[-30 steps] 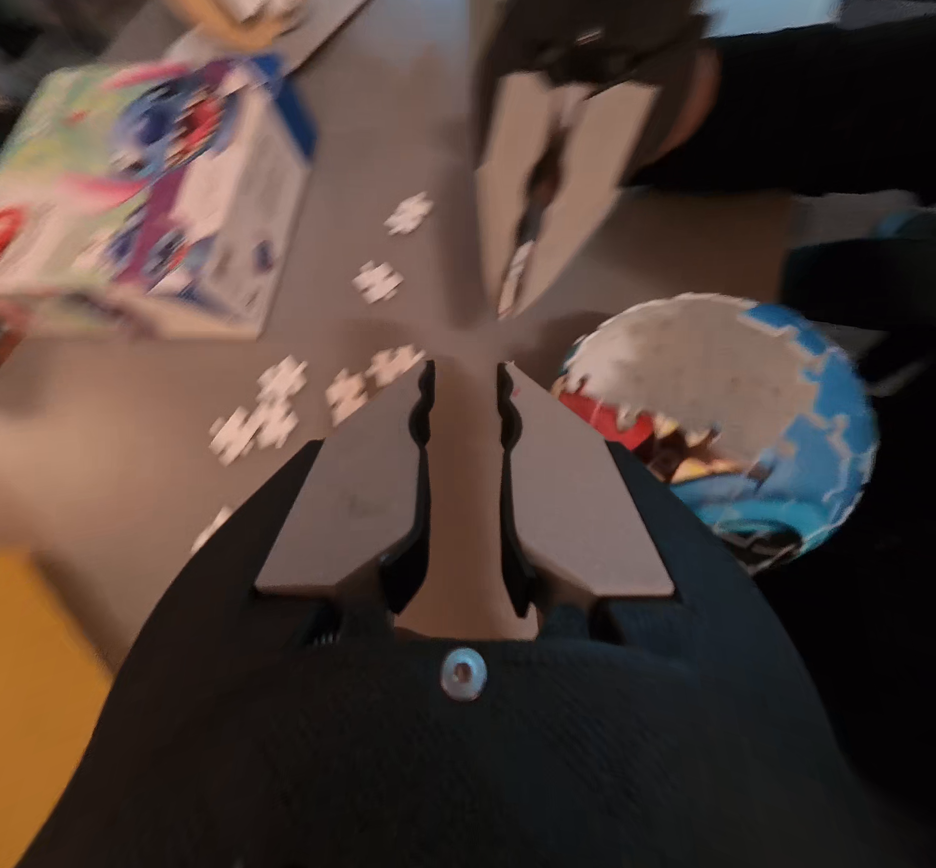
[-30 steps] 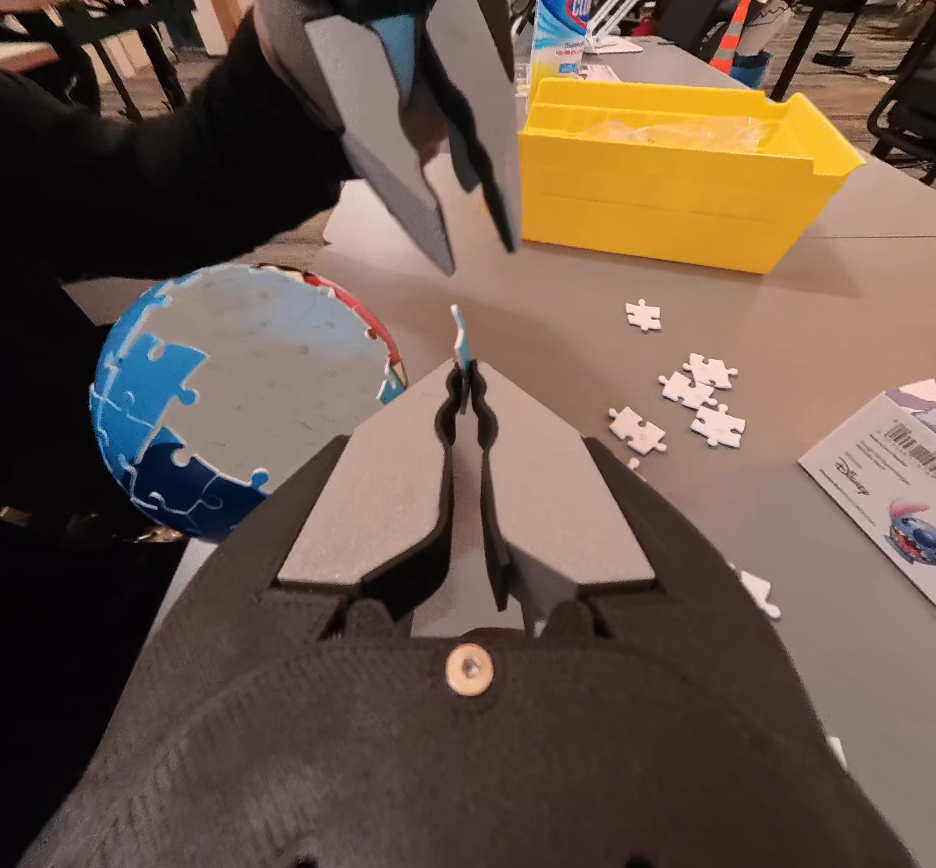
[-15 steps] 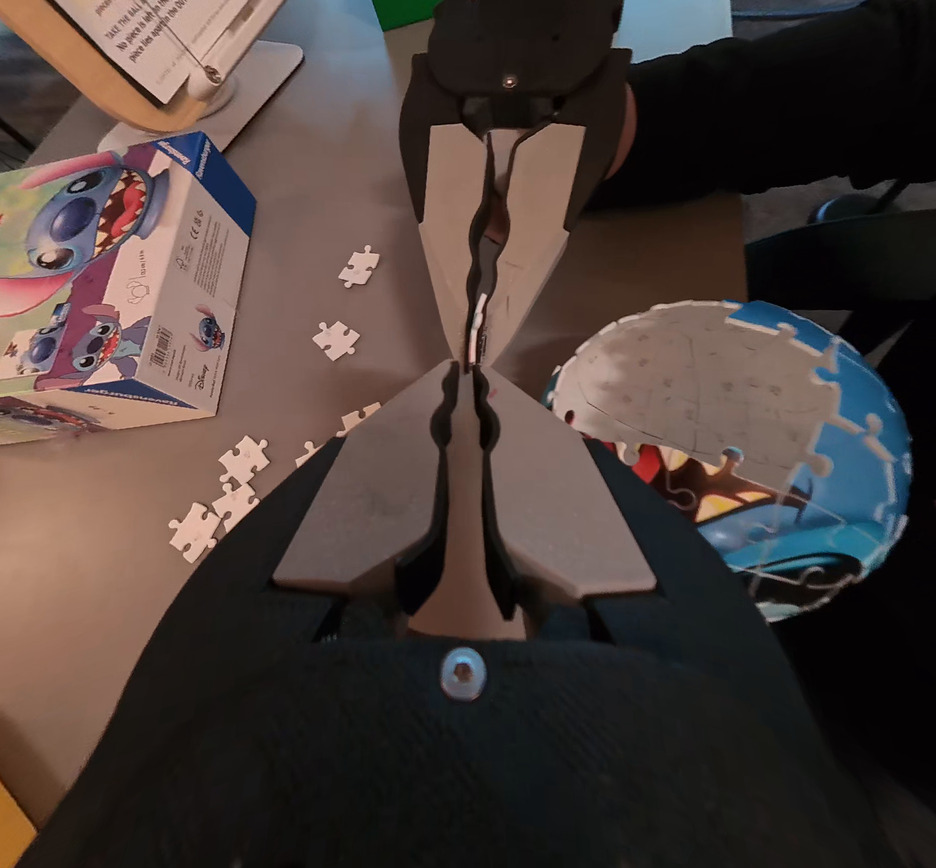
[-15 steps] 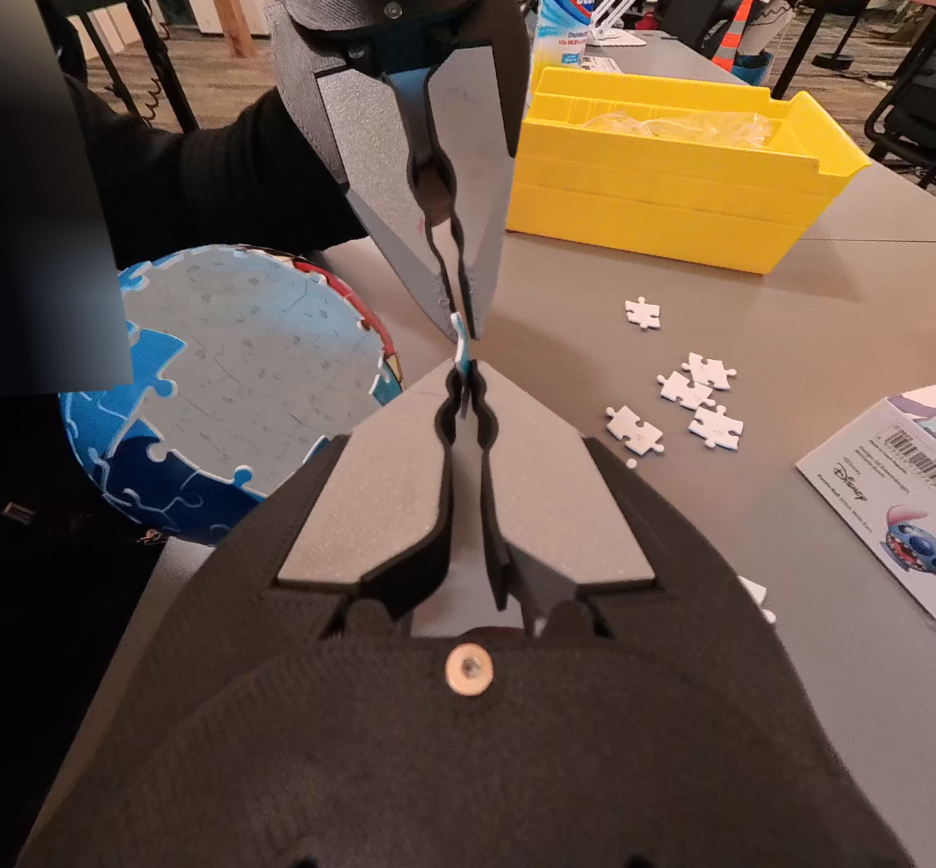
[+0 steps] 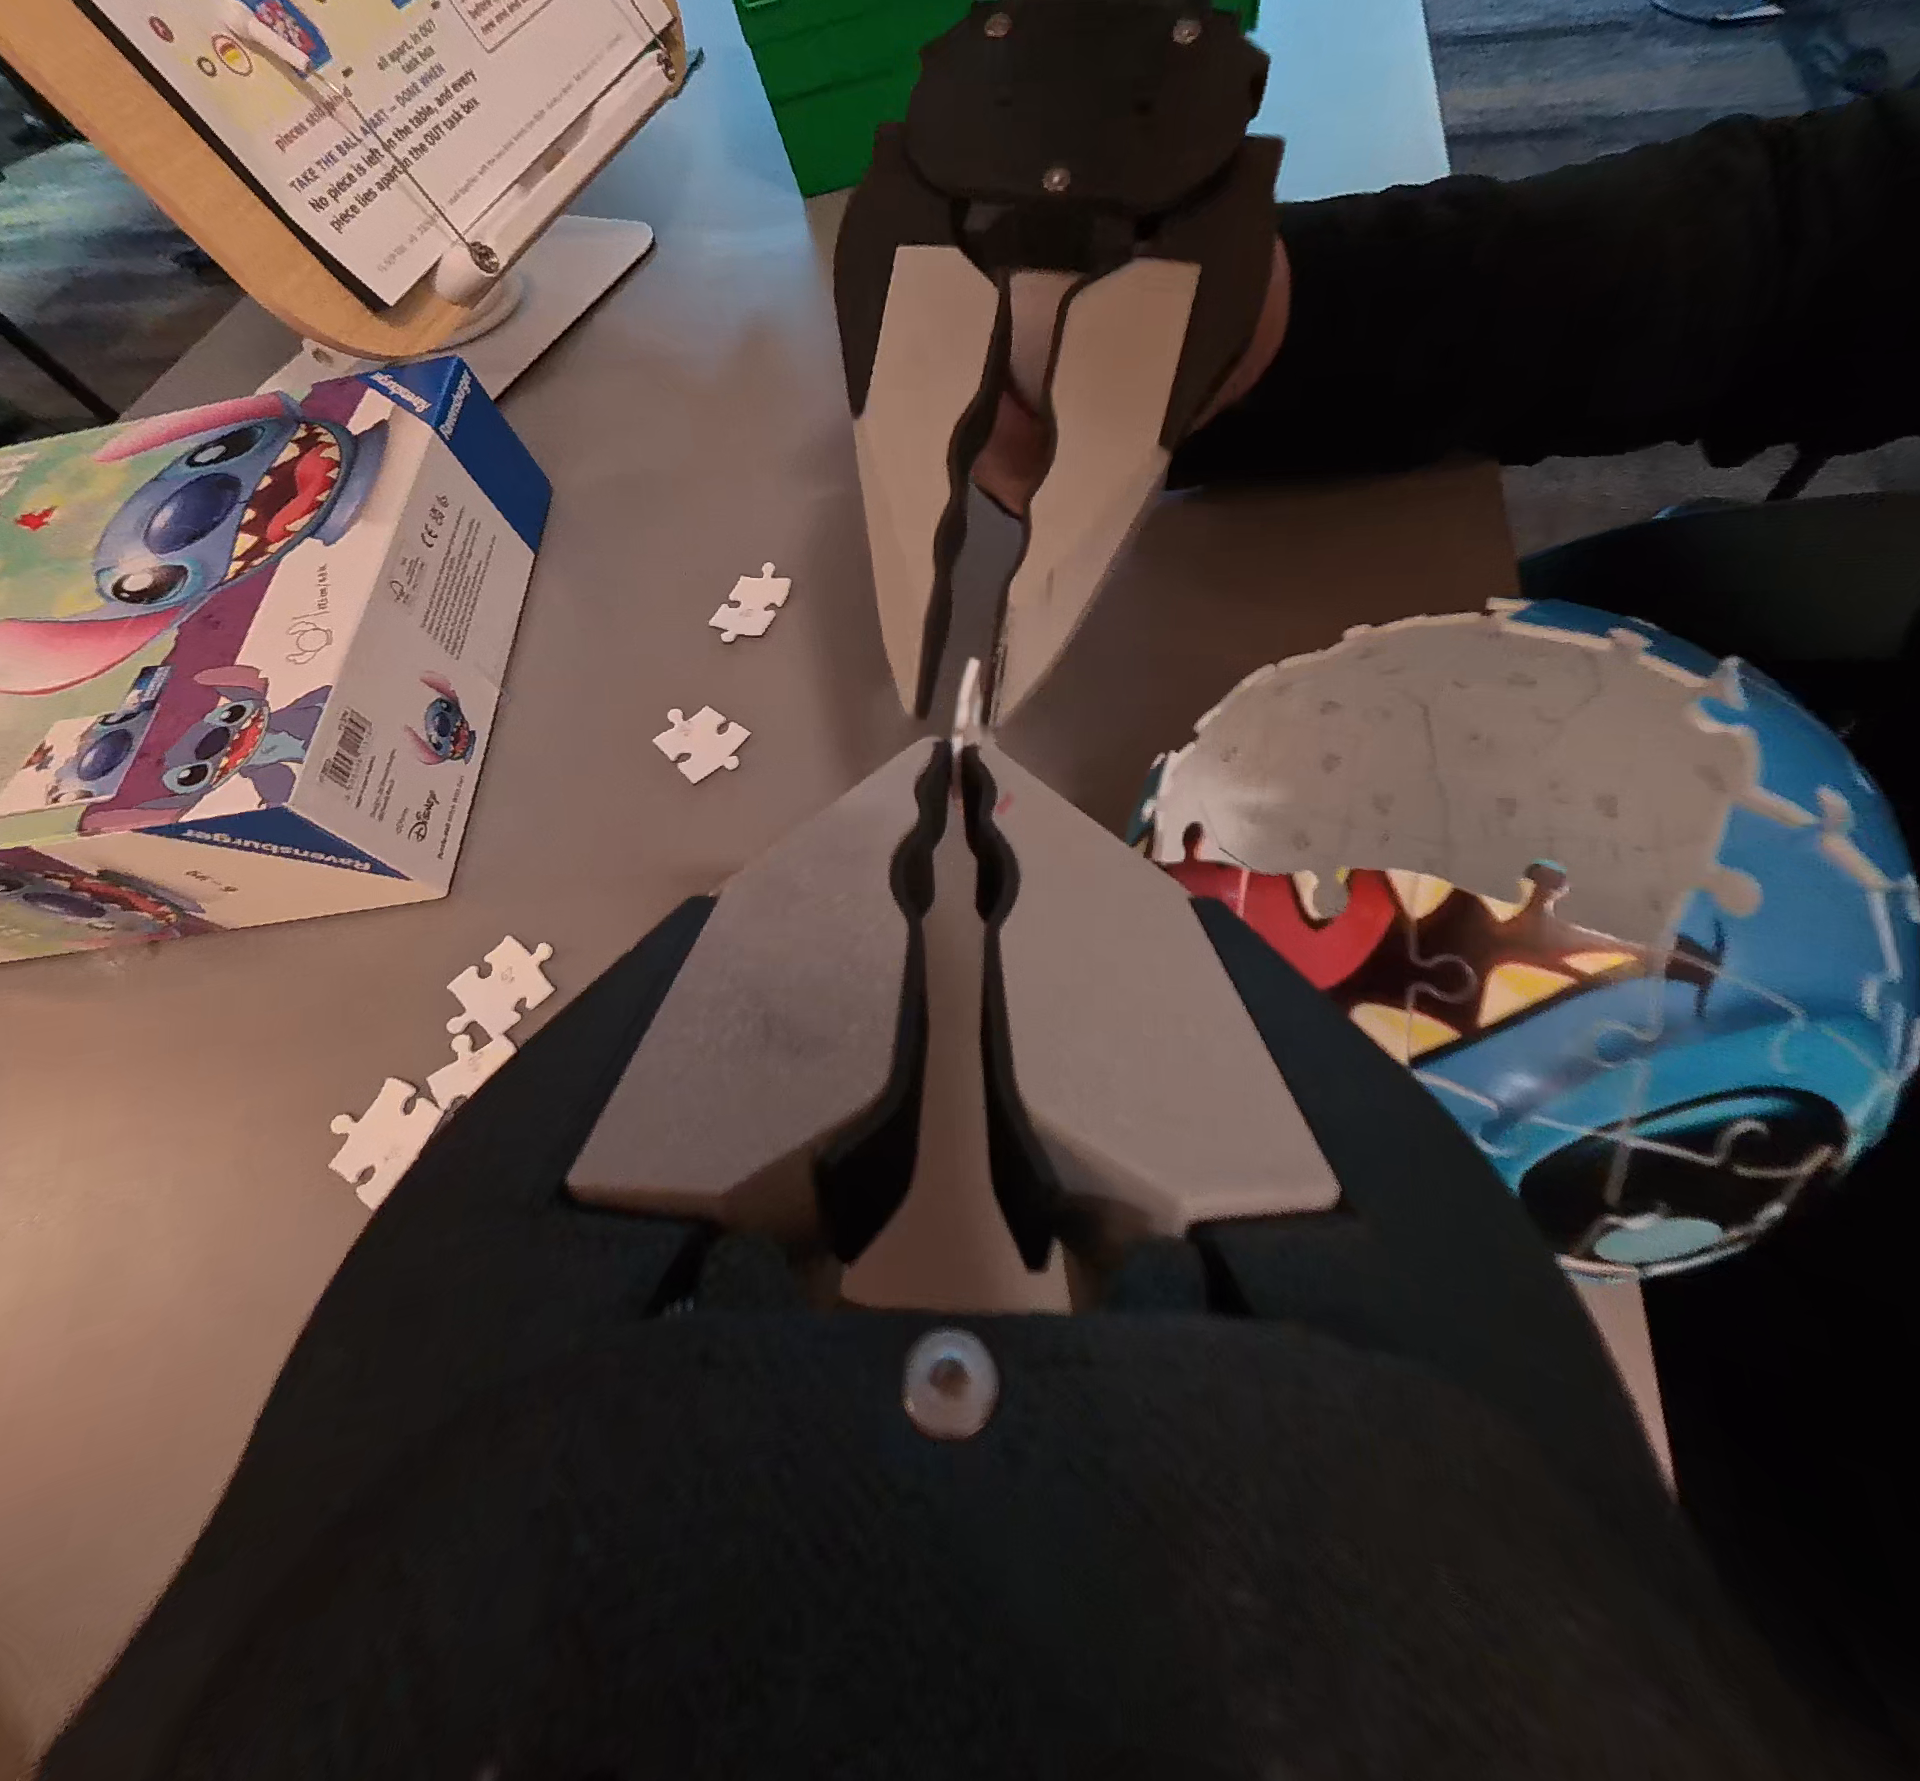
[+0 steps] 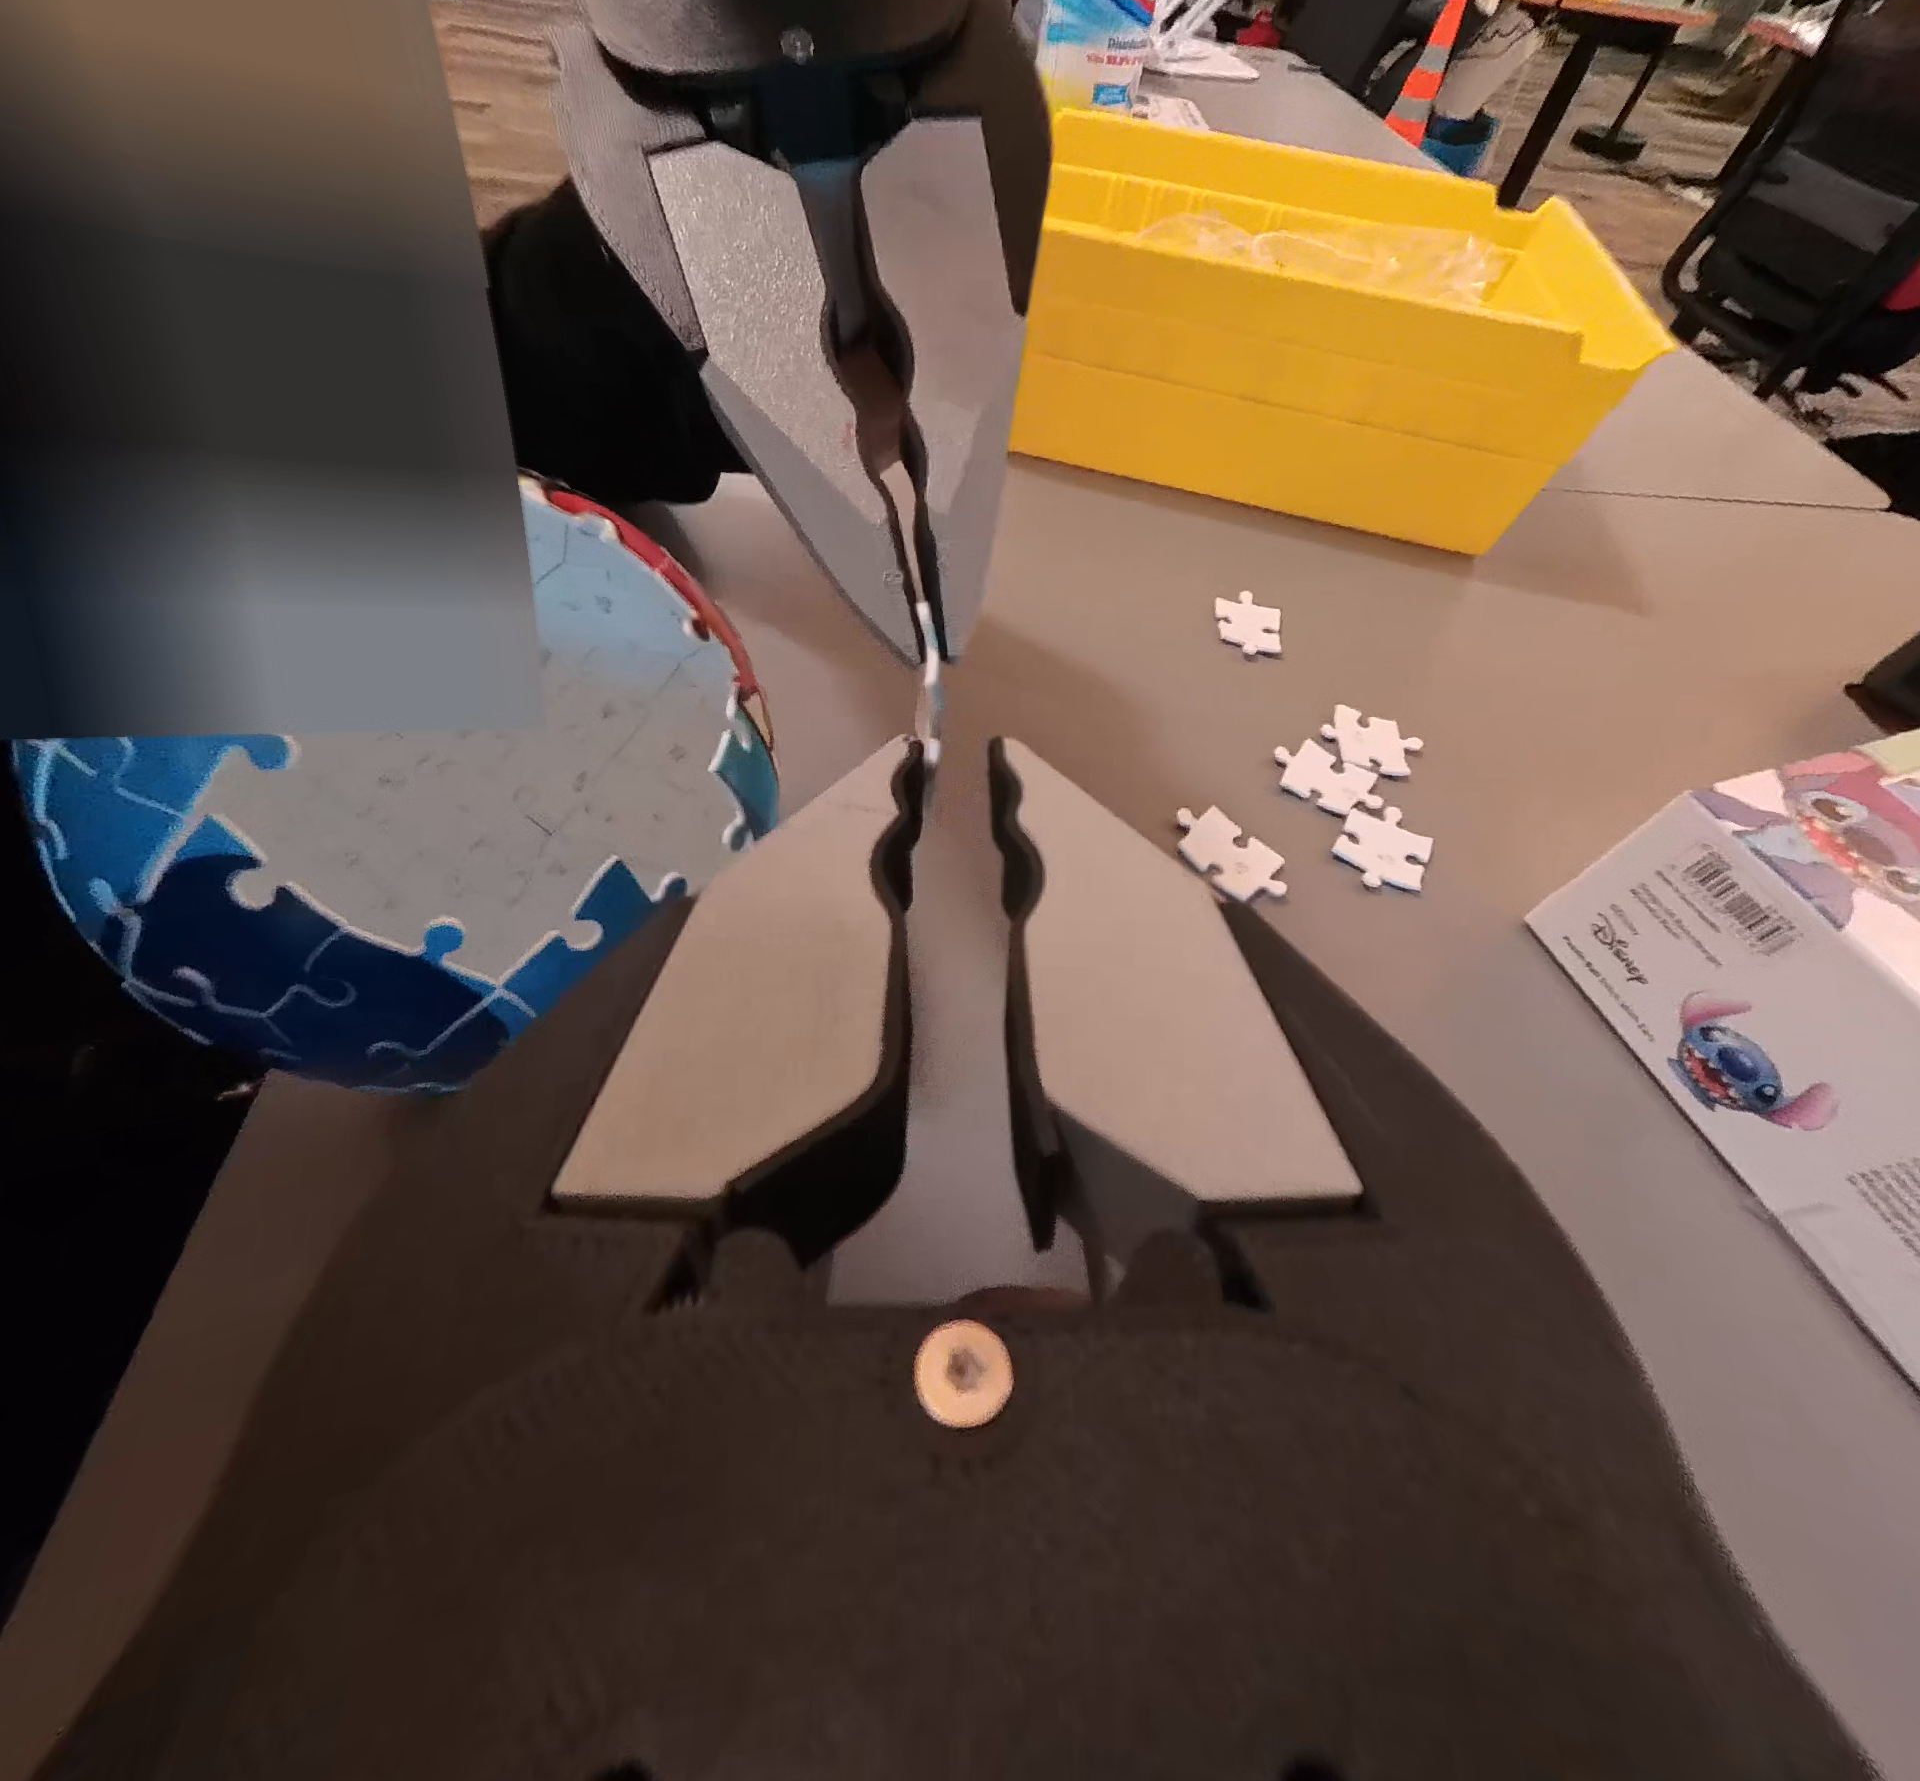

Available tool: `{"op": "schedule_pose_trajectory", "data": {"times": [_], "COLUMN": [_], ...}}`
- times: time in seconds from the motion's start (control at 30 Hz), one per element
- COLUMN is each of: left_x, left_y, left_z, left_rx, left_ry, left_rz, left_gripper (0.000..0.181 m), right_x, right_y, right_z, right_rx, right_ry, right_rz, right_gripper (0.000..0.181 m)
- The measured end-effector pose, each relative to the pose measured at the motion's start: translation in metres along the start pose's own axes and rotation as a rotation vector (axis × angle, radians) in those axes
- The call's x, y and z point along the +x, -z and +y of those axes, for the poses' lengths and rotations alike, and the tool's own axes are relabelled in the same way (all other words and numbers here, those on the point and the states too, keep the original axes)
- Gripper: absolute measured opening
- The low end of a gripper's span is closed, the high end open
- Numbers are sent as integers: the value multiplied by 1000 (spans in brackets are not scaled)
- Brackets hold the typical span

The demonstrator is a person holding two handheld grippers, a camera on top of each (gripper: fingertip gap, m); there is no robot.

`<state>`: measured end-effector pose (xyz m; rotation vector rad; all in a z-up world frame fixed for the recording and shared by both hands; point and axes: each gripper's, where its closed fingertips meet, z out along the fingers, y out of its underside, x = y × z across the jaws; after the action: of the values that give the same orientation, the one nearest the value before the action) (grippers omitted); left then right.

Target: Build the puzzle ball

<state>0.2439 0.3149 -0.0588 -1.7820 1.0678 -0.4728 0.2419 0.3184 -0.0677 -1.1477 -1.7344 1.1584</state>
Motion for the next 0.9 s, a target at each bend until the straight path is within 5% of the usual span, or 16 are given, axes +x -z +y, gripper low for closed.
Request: {"op": "schedule_pose_trajectory", "data": {"times": [0.4,0.63,0.9], "left_x": [6,-2,-8], "left_y": [-5,5,17], "left_z": [4,-3,-8], "left_rx": [-64,27,97], "left_ry": [-101,-23,46], "left_rz": [-66,-43,-4], "left_gripper": [0,22,21], "right_x": [-9,-14,-17], "right_y": [-8,-7,-6], "right_z": [2,-6,-6], "right_rx": [-45,-6,1], "right_ry": [64,7,-103], "right_rz": [17,-11,-56], "right_gripper": [0,0,0]}}
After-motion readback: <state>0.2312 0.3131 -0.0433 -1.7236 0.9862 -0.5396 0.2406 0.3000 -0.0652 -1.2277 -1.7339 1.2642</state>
